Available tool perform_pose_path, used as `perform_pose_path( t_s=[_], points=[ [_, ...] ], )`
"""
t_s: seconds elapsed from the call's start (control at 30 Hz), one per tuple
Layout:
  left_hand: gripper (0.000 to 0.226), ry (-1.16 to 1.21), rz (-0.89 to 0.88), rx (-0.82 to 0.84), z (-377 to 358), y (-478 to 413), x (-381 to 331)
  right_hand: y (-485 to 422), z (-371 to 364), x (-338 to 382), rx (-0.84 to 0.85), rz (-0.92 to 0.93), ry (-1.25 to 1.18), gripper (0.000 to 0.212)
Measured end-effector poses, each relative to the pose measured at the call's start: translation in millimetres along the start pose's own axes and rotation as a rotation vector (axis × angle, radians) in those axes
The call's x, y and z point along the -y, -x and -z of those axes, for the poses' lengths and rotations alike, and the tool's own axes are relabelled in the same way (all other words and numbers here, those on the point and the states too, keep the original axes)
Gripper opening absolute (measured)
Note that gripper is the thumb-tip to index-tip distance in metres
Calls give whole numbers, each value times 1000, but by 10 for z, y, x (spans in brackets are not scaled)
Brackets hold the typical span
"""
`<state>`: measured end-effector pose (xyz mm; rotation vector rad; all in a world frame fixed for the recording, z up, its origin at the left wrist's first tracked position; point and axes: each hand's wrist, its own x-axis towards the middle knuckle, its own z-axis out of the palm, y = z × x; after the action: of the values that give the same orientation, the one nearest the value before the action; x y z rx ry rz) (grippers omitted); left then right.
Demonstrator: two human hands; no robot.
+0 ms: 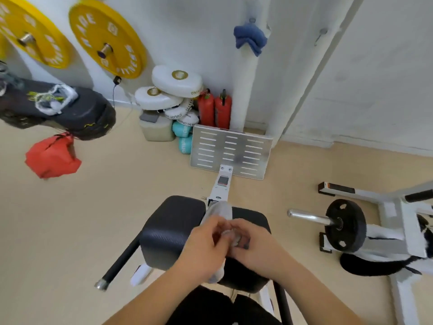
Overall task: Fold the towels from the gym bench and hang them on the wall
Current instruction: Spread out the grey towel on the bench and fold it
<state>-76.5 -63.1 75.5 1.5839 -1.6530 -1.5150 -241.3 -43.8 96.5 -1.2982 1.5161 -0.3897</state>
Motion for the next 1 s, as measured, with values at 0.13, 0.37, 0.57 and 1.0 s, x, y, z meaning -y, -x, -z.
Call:
perform_pose_path(
  t_s=[0.13,0.37,0.57,1.0],
  points=[
    [38,161,47,-91,136,232,-139,24,210,203,-148,42,-70,11],
    [14,-85,80,-316,103,179,-300,201,381,795,-257,180,-328,7],
    [9,-243,16,-392,719,-102,-366,174,685,1005,-494,225,-479,7],
    [31,-475,-136,-2,1501,-203,-486,78,629,898,-837,157,-505,12]
  ],
)
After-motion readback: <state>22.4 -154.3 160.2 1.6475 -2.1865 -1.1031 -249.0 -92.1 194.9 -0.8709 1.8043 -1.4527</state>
